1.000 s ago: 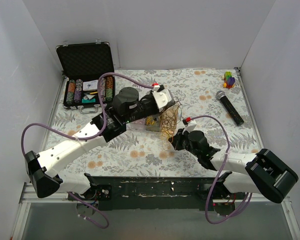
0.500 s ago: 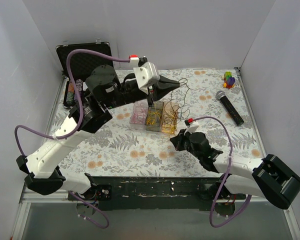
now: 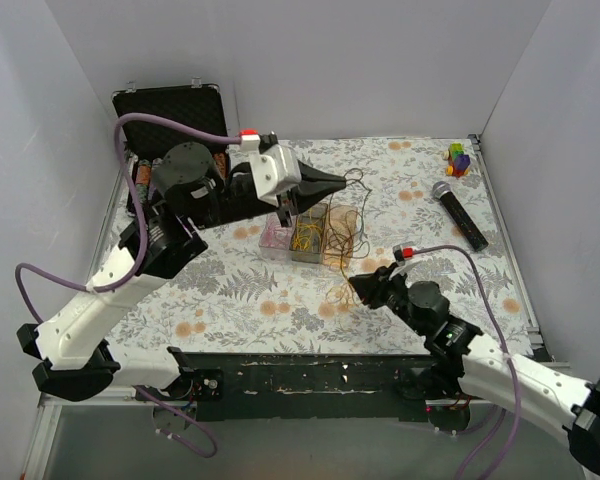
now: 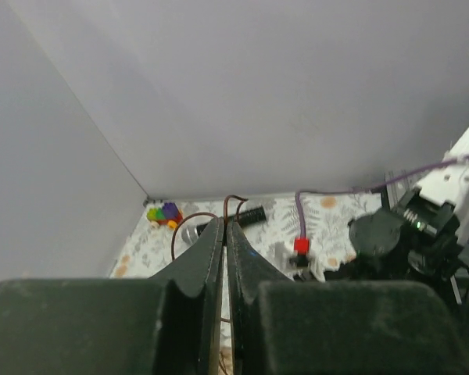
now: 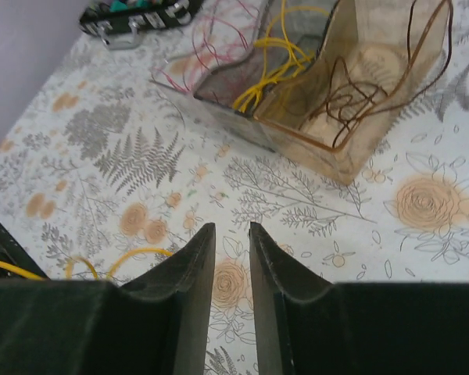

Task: Untangle the cables
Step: Untie the cable.

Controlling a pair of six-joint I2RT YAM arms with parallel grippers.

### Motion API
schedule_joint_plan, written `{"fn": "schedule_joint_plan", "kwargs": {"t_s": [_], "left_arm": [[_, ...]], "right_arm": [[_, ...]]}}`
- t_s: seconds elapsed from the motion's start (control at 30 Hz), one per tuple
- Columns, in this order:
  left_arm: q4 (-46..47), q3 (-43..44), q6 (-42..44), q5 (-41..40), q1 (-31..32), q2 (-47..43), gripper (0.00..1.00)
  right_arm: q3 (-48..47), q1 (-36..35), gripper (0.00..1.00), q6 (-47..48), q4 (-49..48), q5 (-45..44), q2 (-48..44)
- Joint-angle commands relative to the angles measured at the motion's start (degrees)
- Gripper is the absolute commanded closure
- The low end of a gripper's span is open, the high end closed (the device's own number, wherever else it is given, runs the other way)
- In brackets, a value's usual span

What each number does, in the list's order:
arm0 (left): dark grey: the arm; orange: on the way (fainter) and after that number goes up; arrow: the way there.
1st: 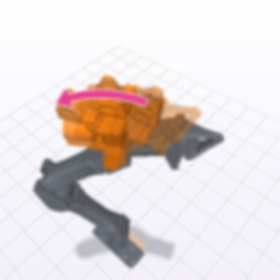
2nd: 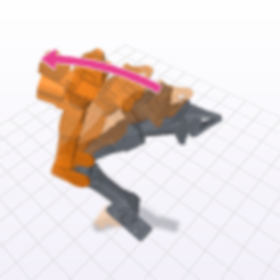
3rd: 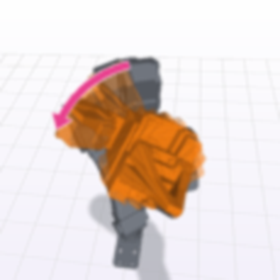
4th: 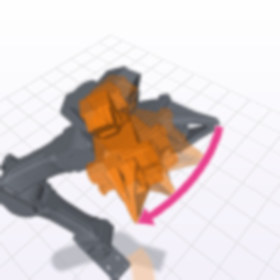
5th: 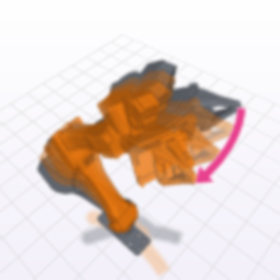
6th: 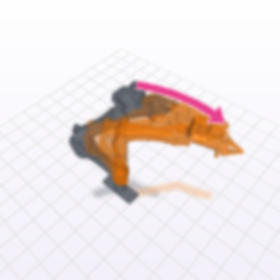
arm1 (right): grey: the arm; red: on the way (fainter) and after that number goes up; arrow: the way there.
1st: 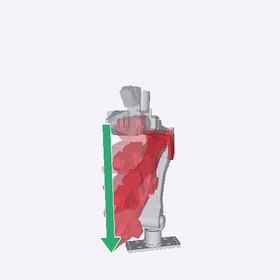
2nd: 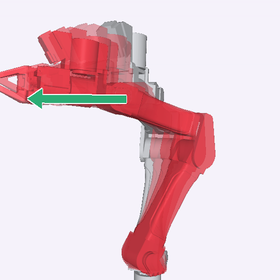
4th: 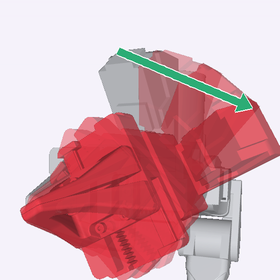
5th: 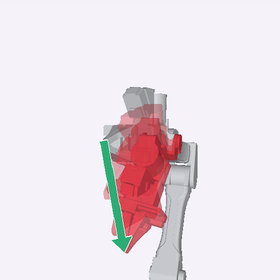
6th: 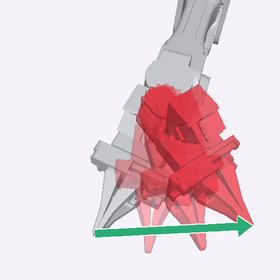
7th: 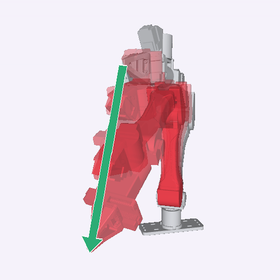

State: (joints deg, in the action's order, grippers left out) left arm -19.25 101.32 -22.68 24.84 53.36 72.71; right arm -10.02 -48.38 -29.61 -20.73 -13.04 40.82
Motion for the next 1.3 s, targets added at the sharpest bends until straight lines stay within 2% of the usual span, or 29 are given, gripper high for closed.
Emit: {"fn": "schedule_joint_plan", "kwargs": {"t_s": [0.0,0.13,0.57,0.97,1.27], "left_arm": [[0.3,-7.8,4.2,-0.8,-0.1,-2.5,1.00],[1.2,-8.6,3.8,-0.5,-0.1,-1.9,1.00],[1.3,-9.1,3.3,-0.4,-0.1,-0.9,1.00],[1.5,-8.9,2.9,-0.1,-0.1,-0.3,1.00],[1.8,-8.2,1.9,0.4,-0.1,0.3,1.00]], "right_arm": [[-0.3,-0.4,0.65,4.4,6.9,0.0,-10.2],[-0.5,-0.4,0.59,6.2,9.7,2.9,-12.6],[1.5,-0.5,0.57,7.5,2.6,10.6,-11.0],[-0.8,-0.5,0.56,11.3,-1.0,8.4,-7.2],[-1.9,-0.9,0.57,13.1,-11.5,8.1,2.1]]}}
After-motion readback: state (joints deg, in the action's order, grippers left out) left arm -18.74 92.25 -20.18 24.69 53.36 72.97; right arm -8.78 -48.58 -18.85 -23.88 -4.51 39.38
